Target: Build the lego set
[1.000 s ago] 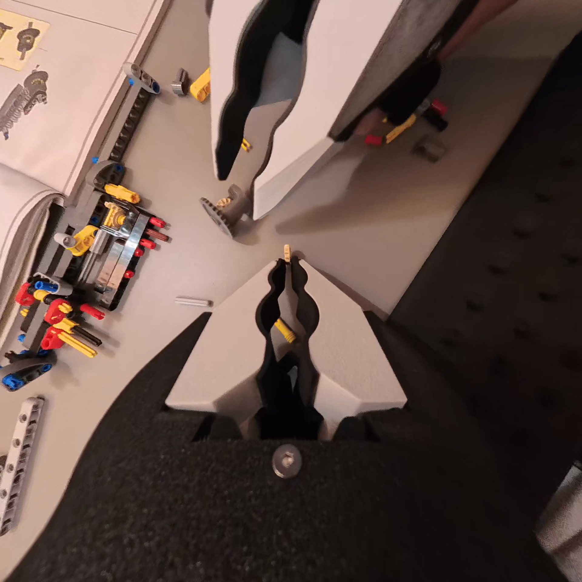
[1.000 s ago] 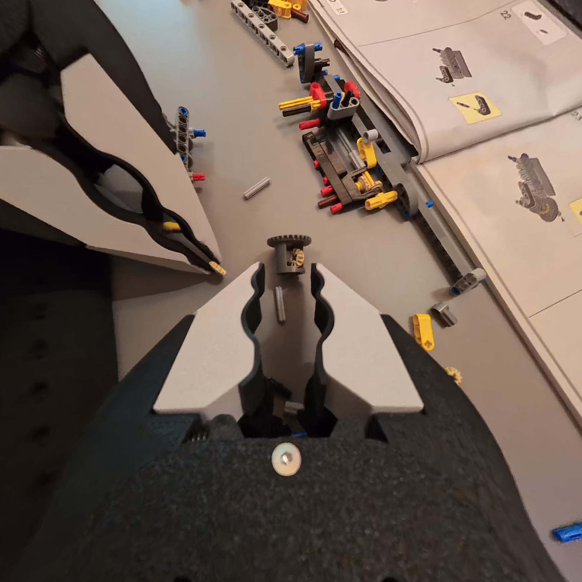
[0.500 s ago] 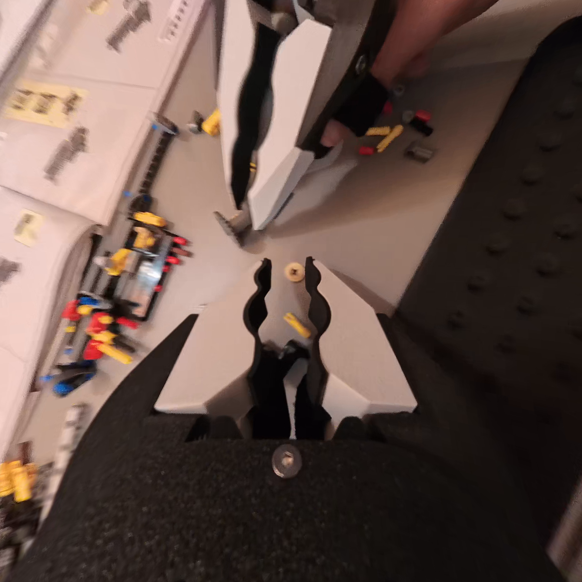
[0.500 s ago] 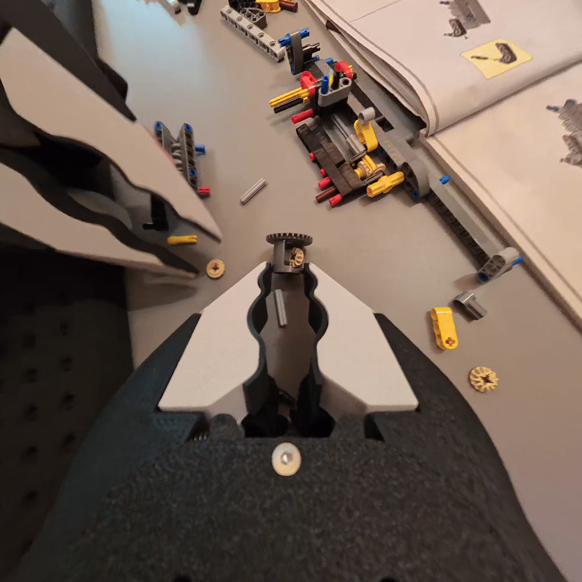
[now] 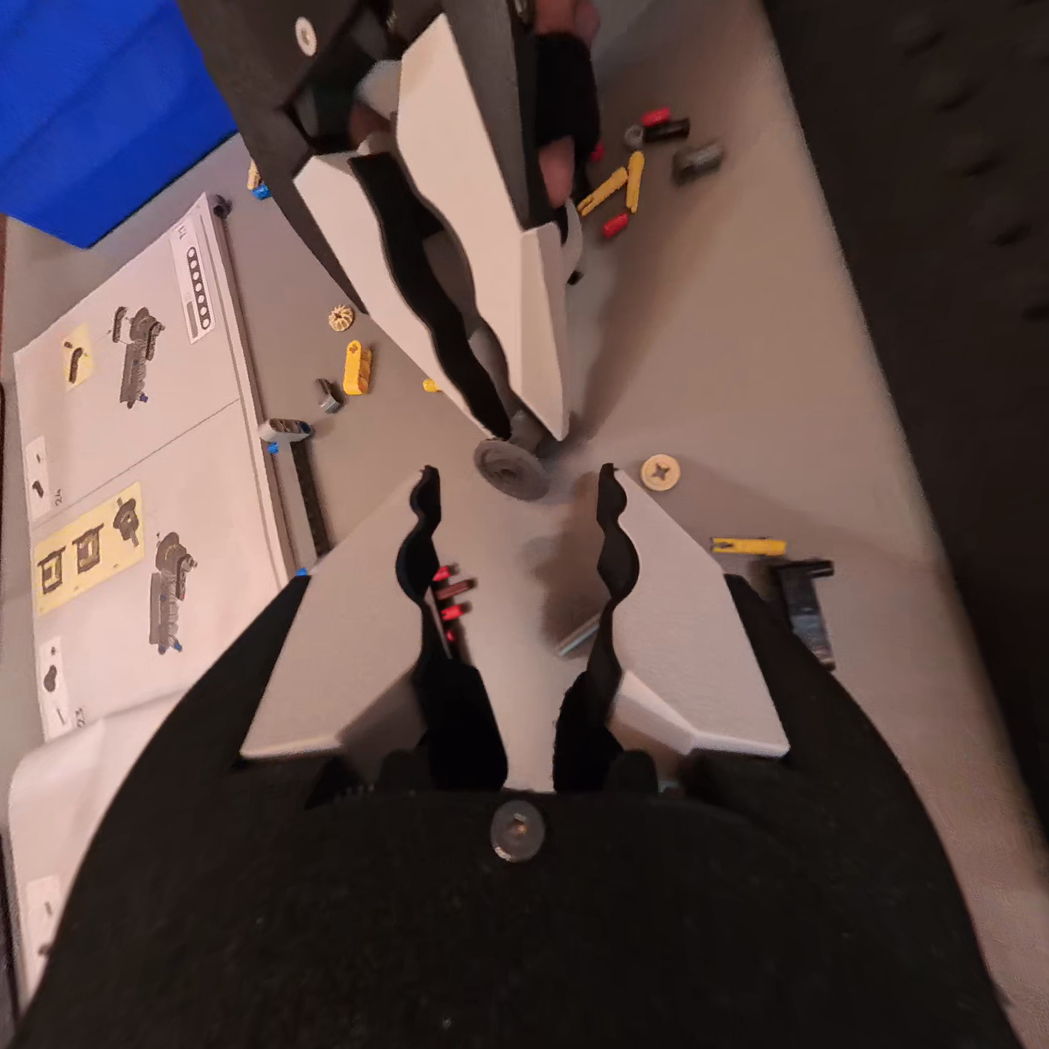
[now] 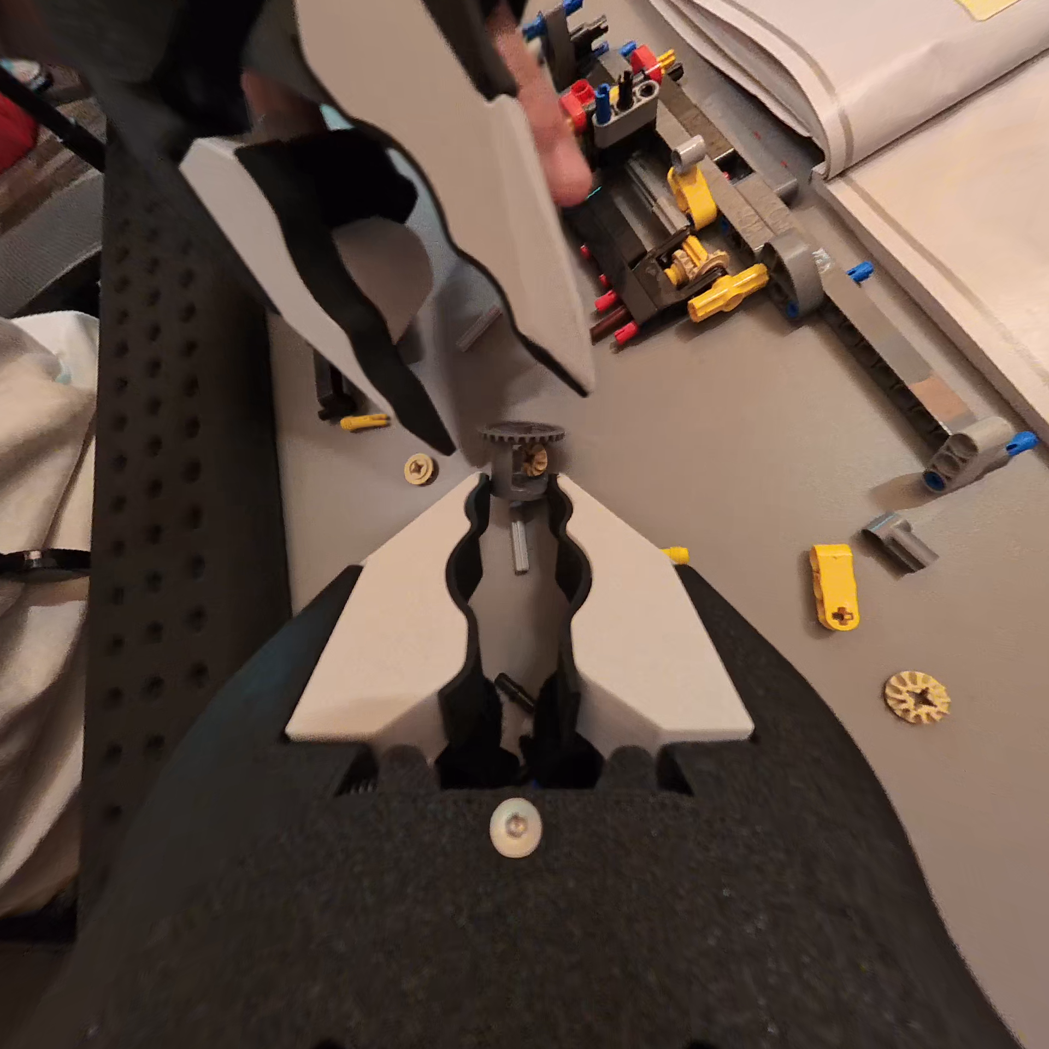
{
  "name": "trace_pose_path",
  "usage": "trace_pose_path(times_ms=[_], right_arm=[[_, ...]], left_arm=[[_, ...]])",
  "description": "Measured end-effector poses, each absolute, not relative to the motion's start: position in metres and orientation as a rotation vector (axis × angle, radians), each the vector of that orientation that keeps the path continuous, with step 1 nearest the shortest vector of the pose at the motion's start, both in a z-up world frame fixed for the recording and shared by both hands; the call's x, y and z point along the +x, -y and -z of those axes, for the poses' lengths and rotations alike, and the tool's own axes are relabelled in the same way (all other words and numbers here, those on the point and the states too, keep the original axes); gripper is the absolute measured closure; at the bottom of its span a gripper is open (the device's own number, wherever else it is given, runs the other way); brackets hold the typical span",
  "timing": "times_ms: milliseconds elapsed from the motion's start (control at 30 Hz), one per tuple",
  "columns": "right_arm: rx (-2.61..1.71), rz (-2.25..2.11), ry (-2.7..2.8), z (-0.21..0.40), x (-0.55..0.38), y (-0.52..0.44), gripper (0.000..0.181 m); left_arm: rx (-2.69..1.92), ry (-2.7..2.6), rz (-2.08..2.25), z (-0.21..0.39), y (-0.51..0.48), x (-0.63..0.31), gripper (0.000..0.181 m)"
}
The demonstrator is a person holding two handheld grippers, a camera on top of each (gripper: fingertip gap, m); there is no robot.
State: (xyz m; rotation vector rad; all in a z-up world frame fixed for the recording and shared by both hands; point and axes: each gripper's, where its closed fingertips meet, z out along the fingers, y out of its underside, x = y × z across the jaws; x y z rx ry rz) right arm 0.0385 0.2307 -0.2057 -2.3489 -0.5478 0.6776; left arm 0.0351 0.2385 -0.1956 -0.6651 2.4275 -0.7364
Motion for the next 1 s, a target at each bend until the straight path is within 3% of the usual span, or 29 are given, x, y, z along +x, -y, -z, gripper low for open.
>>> trace_pose_path(times_ms=[167,333,633,1000], right_arm=[[-2.365,-0.645,0.639,0.206,0.037,-0.23,0.162],[-2.366,-0.647,0.682,0.205,0.035,-0.231,0.161],[-2.317,-0.65,0.678,0.197,0.037,-0.234,0.161],[-1.909,-0.544,0.601,0.12,0.028,-0.248,0.148]], left_arm=[[-0.505,-2.539,0.798,0.197,-0.231,0.038,0.132],[-0.519,-2.653,0.749,0.21,-0.237,0.034,0.152],[-0.686,-2.56,0.875,0.205,-0.239,0.036,0.152],[-1.136,-2.278,1.557,0.132,-0.242,0.027,0.152]])
